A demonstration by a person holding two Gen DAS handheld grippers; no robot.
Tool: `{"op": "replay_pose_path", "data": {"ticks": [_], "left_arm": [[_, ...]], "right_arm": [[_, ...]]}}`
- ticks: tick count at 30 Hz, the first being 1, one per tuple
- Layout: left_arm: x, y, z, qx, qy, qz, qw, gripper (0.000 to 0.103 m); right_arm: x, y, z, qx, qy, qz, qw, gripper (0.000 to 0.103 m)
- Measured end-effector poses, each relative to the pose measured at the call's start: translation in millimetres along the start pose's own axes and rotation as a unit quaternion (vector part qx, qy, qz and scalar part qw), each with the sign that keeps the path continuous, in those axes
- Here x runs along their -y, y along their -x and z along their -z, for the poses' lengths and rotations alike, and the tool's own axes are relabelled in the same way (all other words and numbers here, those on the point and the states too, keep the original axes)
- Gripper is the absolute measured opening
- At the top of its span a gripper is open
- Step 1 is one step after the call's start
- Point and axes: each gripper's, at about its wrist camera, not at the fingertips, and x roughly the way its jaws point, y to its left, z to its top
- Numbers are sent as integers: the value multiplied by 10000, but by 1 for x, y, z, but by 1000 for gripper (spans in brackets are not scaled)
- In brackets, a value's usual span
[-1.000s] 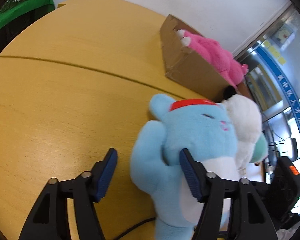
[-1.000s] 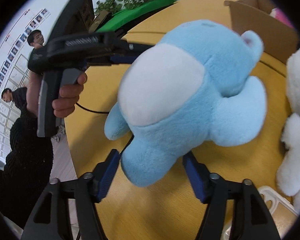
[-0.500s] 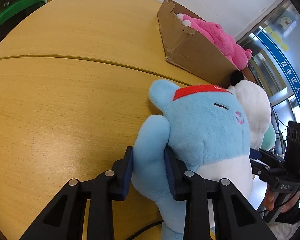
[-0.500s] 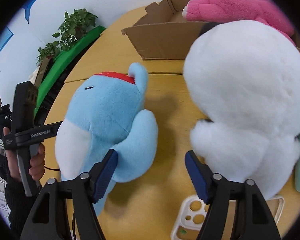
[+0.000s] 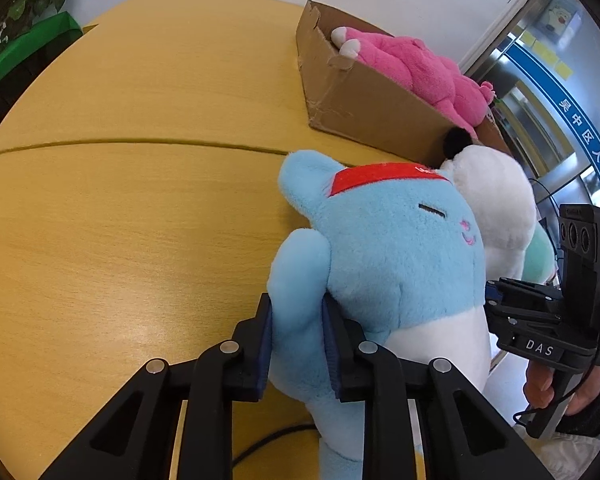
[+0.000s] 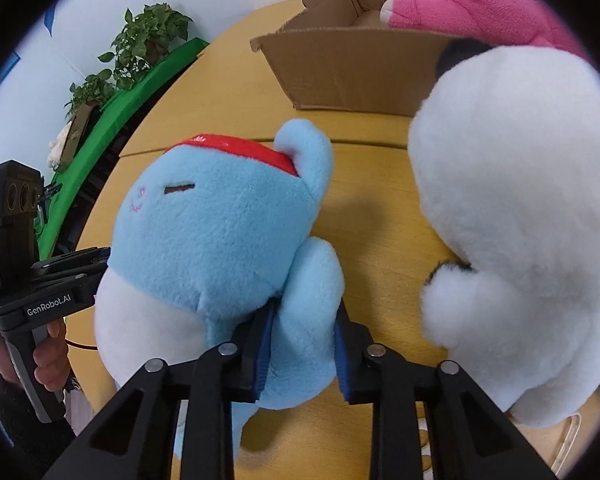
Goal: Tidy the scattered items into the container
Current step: 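Carry the blue bear over the box and lower it inside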
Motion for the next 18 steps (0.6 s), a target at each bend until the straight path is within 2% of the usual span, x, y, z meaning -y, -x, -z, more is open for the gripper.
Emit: {"op": "replay_pose_path", "data": {"ticks": [2, 5, 8, 11, 15, 18], "left_arm": [[9, 15, -8, 160, -100, -8, 9998, 22], [28, 47, -34, 655, -311, -11, 9974, 22], [56, 73, -80, 1101, -602, -75, 9921, 22], [90, 82, -132, 1418, -1002, -218, 9846, 22], [147, 62, -194, 1588, -1414, -310, 9766, 22], [170, 25, -231, 1480, -1492, -380, 9769, 22]], "right_arm": [[-6, 21, -11, 305, 203, 31, 9993, 22], [-12, 60, -32, 876, 513, 64, 9948, 22], [-7, 97, -60, 1411, 646, 124, 9878, 22], [4, 114, -111, 1828, 644, 377, 9803, 22], [28, 114, -176, 2064, 421, 662, 9753, 22], [59, 103, -216, 2036, 197, 805, 9755, 22]]}}
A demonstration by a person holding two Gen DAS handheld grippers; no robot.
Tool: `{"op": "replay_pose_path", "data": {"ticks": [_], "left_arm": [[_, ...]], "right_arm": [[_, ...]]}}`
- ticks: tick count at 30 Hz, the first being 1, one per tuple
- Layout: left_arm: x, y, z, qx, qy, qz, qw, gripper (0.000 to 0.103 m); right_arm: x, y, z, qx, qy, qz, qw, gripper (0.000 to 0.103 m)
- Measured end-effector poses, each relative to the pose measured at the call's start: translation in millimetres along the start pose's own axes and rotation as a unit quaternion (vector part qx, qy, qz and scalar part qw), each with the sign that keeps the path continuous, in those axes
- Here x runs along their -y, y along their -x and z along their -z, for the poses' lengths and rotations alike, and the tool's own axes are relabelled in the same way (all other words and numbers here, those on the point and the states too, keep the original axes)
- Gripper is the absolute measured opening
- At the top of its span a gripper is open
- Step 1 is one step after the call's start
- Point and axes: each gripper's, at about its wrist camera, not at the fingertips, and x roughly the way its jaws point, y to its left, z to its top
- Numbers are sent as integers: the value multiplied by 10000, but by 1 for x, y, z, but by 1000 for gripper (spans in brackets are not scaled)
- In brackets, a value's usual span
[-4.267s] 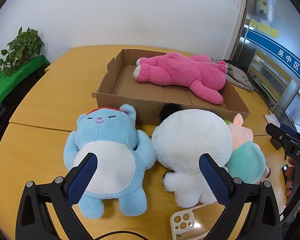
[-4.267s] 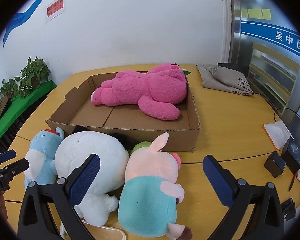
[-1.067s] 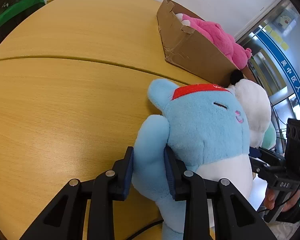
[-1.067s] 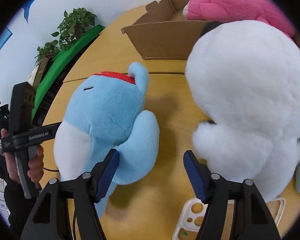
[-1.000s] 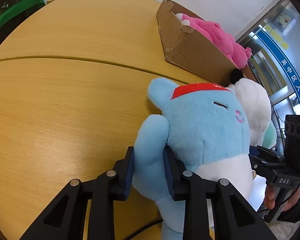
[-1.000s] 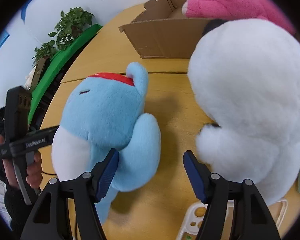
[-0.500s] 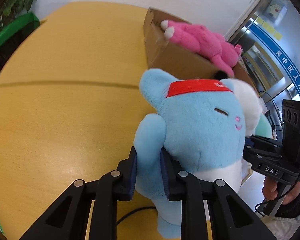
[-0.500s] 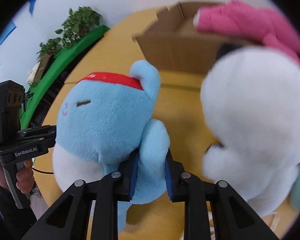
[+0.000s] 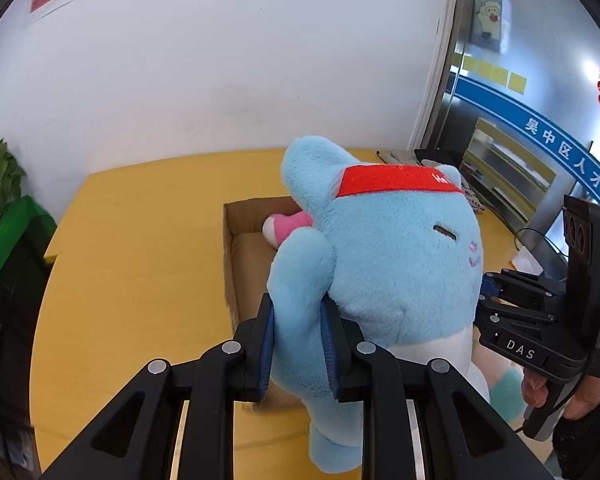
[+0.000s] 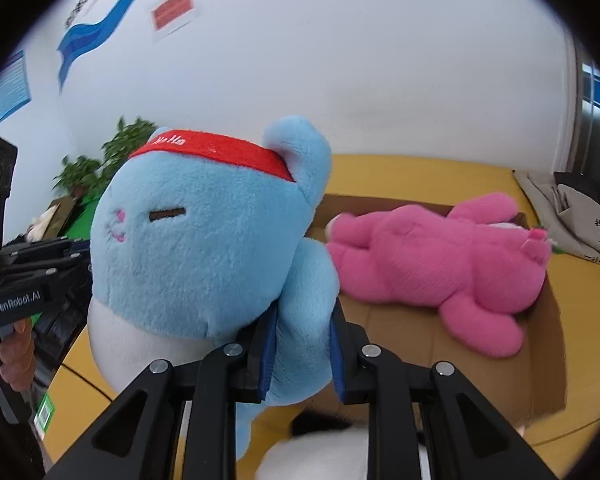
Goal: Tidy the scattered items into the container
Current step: 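Carry the blue bear over the box and lower it inside, then open both grippers to release the blue bear beside the pink bear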
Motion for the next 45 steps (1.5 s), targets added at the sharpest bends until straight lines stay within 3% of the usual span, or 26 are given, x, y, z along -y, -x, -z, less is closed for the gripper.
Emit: {"op": "replay_pose_path", "data": {"ticks": [5, 11, 14, 18, 20, 22, 23, 24, 25, 26, 27, 30, 36, 41, 45], "left_arm": [[-23, -73, -10, -473, 244, -10, 9986, 22], [-58, -156, 12, -1303, 459, -436, 9895, 22], [-60, -169, 25, -1431, 261, -580, 9877, 22], [-63, -168, 26, -1439, 217, -662, 9871, 27], [-62, -164, 23, -1423, 214, -710, 9870, 28], [-57, -154, 21, -1361, 282, -709, 9878, 29], [-57, -144, 21, -1252, 351, -728, 9888, 32], [-56, -132, 21, -1119, 410, -829, 9894, 48], [-56, -117, 22, -970, 464, -975, 9894, 59], [-54, -100, 24, -818, 547, -1066, 9894, 78], [-52, -83, 26, -658, 672, -1090, 9896, 88], [-39, -42, 36, -477, 893, -1002, 9898, 90], [26, 5, 63, -207, 743, -1057, 9914, 90], [65, 39, 84, 156, 761, -1020, 9917, 90], [86, 43, 95, 157, 842, -909, 9922, 90]], "right_arm": [[28, -74, -8, -608, -83, 123, 9980, 22], [25, -161, 13, -1646, 215, 215, 9859, 21], [23, -177, 21, -2016, 334, 198, 9787, 22], [24, -178, 20, -2098, 268, 230, 9771, 33], [28, -171, 21, -2033, 236, 317, 9783, 41], [33, -155, 21, -1827, 274, 443, 9818, 67], [35, -146, 21, -1720, 295, 508, 9833, 73], [37, -137, 21, -1612, 317, 574, 9847, 80], [40, -125, 20, -1472, 339, 637, 9865, 80], [42, -111, 19, -1322, 360, 719, 9880, 80], [43, -96, 21, -1160, 374, 804, 9893, 81], [45, -56, 30, -810, 423, 954, 9912, 81], [45, 14, 53, -326, 478, 1115, 9921, 81], [47, 52, 66, -167, 536, 1266, 9904, 81], [53, 71, 78, -179, 489, 1245, 9909, 81]]}}
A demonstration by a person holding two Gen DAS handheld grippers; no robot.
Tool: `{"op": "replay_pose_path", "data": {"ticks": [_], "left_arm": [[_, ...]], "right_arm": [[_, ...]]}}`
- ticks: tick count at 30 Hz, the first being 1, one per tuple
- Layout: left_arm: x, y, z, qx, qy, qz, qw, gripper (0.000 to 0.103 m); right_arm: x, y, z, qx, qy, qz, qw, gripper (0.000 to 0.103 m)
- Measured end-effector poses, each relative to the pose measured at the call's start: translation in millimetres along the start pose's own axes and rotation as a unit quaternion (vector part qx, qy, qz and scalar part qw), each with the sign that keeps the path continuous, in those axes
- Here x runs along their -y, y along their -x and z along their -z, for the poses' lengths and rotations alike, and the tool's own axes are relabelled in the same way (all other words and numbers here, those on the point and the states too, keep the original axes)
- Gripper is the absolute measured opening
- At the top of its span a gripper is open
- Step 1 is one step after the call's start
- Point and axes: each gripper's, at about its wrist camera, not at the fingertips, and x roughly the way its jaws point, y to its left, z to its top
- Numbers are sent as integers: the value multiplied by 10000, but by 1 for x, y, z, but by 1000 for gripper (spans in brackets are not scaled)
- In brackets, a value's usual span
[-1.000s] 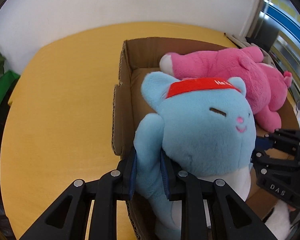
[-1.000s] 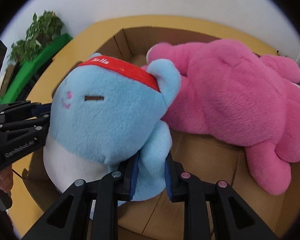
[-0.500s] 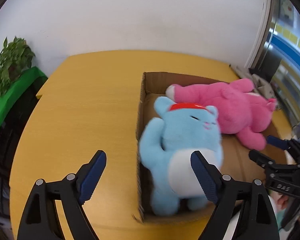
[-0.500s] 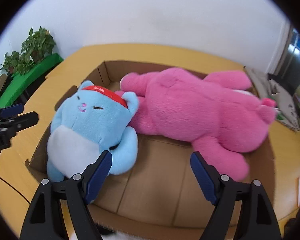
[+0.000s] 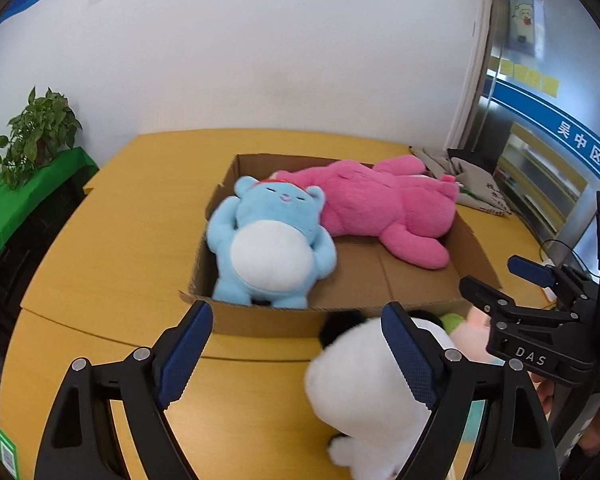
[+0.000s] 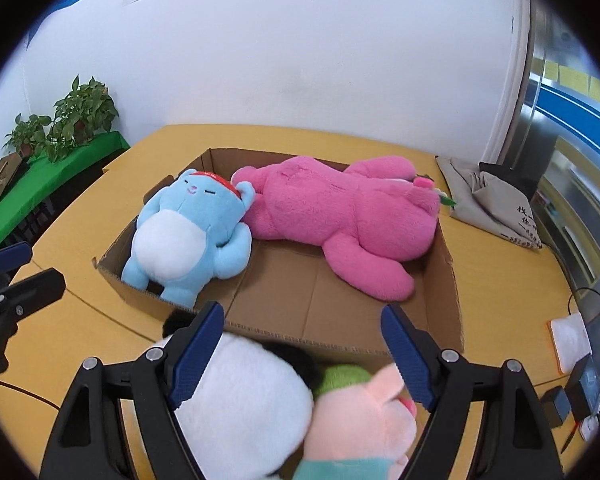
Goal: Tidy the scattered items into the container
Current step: 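Open both grippers to release the blue bear beside the pink bear, then move both grippers to the white plush with black ears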
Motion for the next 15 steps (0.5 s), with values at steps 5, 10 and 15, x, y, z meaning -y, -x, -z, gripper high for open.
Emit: {"op": "replay_pose_path", "data": {"ticks": [5, 10, 15], "left_arm": [[17, 7, 11, -49, -3, 88, 9999, 90], [24, 10, 15, -69, -49, 103, 9999, 90], [28, 9, 16, -88, -113, 111, 9998, 90]], "right_arm": [[9, 16, 9, 67, -46, 11, 10000, 81], [16, 22, 11, 108, -114, 17, 9999, 81], [15, 21, 13, 91, -115, 7, 9999, 81]]}}
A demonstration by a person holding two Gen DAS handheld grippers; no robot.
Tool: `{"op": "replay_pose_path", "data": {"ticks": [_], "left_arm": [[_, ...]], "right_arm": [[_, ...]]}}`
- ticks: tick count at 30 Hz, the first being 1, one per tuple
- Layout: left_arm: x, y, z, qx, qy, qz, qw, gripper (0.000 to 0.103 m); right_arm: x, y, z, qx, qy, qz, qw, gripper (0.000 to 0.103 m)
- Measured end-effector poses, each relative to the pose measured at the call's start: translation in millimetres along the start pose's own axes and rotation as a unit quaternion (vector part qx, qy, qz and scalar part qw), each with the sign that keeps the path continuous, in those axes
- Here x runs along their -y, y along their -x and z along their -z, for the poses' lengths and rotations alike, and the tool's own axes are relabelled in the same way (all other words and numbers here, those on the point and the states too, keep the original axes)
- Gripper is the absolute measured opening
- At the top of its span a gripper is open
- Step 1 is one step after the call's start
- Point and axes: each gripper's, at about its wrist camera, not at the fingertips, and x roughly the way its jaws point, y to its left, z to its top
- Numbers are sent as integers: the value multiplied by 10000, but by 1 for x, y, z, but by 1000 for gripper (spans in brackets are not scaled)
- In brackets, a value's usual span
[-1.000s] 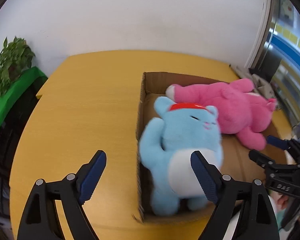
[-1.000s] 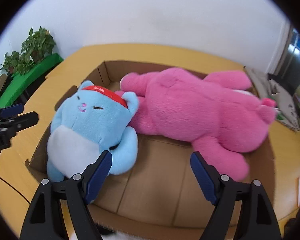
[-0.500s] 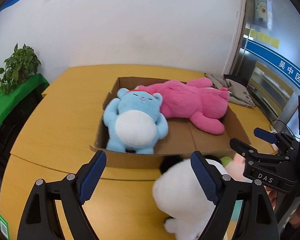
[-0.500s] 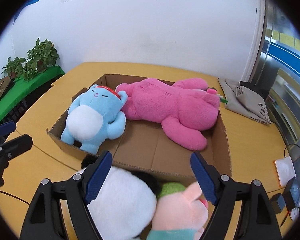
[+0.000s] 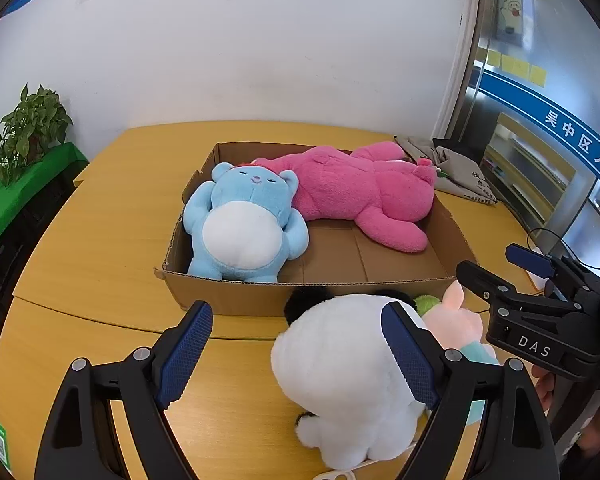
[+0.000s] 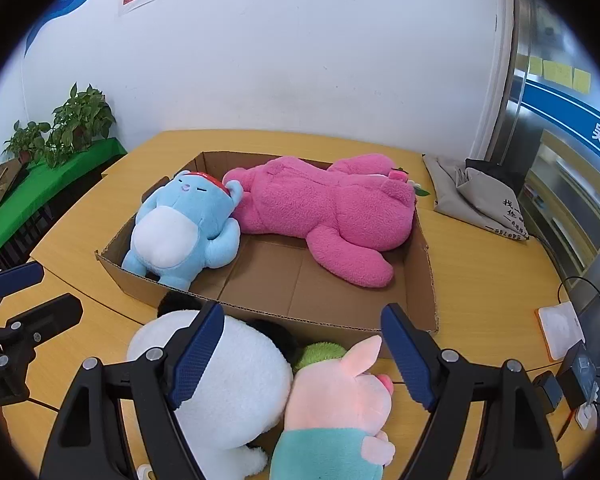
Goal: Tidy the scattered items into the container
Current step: 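Move both grippers to the white plush with black ears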
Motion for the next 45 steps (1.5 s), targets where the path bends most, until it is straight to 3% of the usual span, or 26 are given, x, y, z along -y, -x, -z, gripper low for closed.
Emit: {"op": "replay_pose_path", "data": {"ticks": [22, 35, 45], "left_arm": [[8, -13, 4, -228, -52, 147, 9996, 90], [0, -28, 10, -467, 176, 575, 9971, 92], [2, -28, 19, -471, 112, 587, 9971, 93]], "right_arm": [[9, -9, 8, -110, -126, -20, 9999, 81], [17, -5, 31, -243, -132, -236, 9993, 81], [18, -8, 37, -276, -174, -87, 9994, 81]]}}
